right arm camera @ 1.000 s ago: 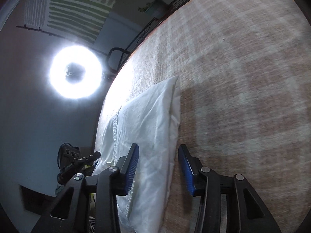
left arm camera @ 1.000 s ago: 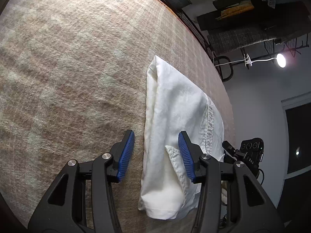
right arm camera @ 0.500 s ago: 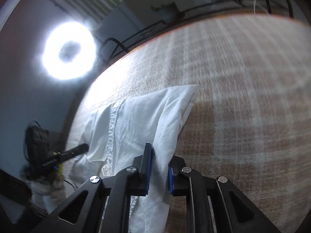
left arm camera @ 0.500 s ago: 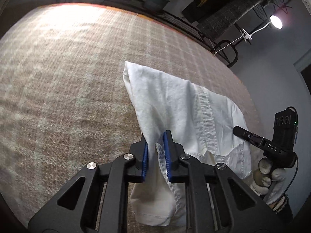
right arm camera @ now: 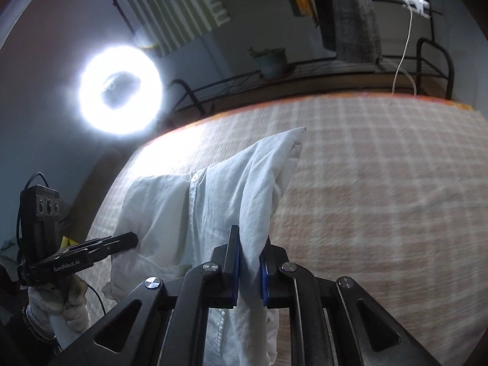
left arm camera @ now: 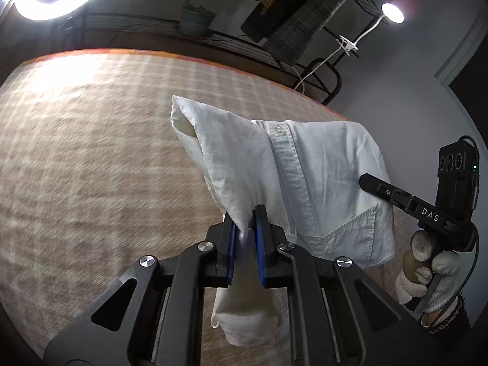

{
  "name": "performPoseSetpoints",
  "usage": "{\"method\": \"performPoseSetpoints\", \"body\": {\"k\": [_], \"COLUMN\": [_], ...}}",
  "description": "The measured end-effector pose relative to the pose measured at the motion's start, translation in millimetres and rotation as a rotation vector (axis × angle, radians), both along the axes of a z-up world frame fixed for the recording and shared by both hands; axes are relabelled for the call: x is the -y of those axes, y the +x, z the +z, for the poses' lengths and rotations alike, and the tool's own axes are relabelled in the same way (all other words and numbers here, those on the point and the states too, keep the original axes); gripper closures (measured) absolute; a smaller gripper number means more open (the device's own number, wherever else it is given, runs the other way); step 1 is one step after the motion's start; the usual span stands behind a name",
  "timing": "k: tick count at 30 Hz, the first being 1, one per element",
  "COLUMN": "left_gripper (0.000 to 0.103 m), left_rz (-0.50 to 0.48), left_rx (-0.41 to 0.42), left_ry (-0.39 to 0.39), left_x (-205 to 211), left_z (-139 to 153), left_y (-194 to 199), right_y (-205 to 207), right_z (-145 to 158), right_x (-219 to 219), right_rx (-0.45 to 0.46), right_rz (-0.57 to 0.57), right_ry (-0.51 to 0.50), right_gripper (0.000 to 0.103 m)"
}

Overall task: Fold small clothes
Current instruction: 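Grasp the shirt edge with both tools and lift it up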

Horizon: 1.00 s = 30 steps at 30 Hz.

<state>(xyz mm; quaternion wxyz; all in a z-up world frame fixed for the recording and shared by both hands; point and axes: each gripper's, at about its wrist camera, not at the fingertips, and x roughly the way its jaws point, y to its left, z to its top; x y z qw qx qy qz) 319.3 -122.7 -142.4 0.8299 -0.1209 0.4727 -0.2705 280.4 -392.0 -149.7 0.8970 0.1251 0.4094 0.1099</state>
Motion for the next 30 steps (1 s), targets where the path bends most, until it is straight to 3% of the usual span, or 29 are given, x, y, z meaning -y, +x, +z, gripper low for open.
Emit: {"method": "performPoseSetpoints", "body": {"k": [7,16,22,30], "left_gripper": [0.094,0.094,0.094,0.094], "left_rz": [-0.086,-0.178,-0.209,-0.202], "left_rx": [0.064,0.122,0.147,0.149], "left_ry": [0.002,-0.007,-0.004,0.041], "left_x": [83,223,315,373], "left_z": [13,15,8,-25], "left_y": [24,76,107,123], "right_y": [4,34,57,85], "right_z": [36,51,51,27], "right_x": [60,171,244,301], "right_rx": [0.086,0.089,0.096,0.089], "right_rz": [-0.061,-0.199,-0.296,-0.357], "right_ry": [-0.096,-0.188,-0.247,-0.262], "right_gripper": [0.095,0.095,0.095,0.095]}}
